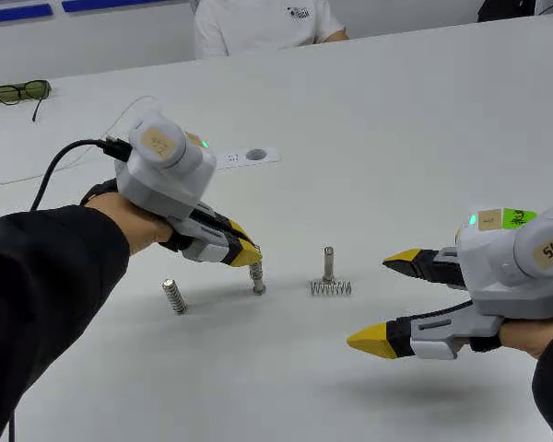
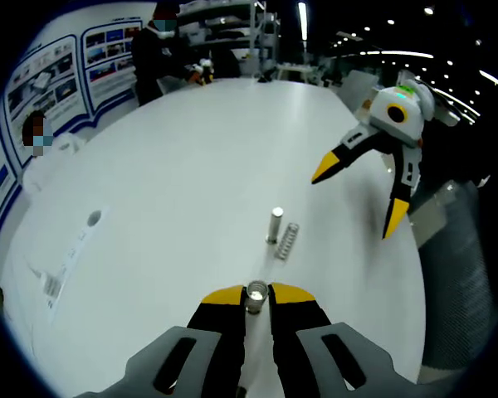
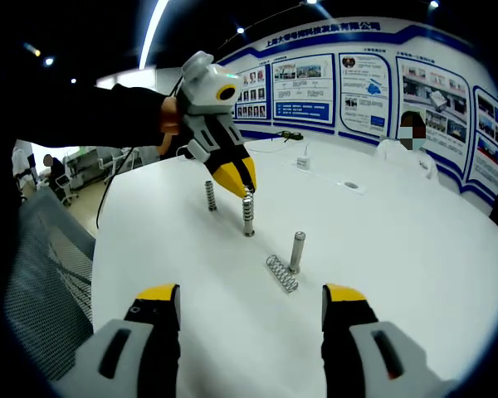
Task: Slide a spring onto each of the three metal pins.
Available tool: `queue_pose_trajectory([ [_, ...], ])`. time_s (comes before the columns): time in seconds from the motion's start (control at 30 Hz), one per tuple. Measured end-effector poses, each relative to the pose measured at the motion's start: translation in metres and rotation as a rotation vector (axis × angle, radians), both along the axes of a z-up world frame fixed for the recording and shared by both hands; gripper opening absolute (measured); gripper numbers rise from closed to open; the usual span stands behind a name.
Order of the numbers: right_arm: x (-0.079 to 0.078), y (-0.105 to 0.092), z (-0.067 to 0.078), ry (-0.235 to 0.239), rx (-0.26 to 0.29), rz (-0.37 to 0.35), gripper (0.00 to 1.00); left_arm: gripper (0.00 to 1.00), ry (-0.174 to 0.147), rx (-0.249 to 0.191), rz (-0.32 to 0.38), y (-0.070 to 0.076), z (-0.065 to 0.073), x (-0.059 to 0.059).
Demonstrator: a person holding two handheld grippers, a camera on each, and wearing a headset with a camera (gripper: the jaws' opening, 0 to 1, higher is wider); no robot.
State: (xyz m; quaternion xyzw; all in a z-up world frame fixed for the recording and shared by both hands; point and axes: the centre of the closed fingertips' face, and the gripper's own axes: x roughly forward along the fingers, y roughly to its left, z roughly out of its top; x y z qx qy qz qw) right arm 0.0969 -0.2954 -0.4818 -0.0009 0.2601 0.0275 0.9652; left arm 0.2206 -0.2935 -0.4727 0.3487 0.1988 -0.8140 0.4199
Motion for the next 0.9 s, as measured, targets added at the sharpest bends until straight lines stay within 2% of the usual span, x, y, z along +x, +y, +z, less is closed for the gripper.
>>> queue_pose_trajectory([
  [0.23,0.000,0.000,0.000,0.001,0.000,0.001,0.70,0.10,0.011,0.008,0.007,0.001,-0.007,0.000],
  [0.9,-0.001,0.000,-0.002,0.007,0.000,0.001,0.70,0.10,0.011,0.021,0.012,0.001,-0.022,-0.001],
])
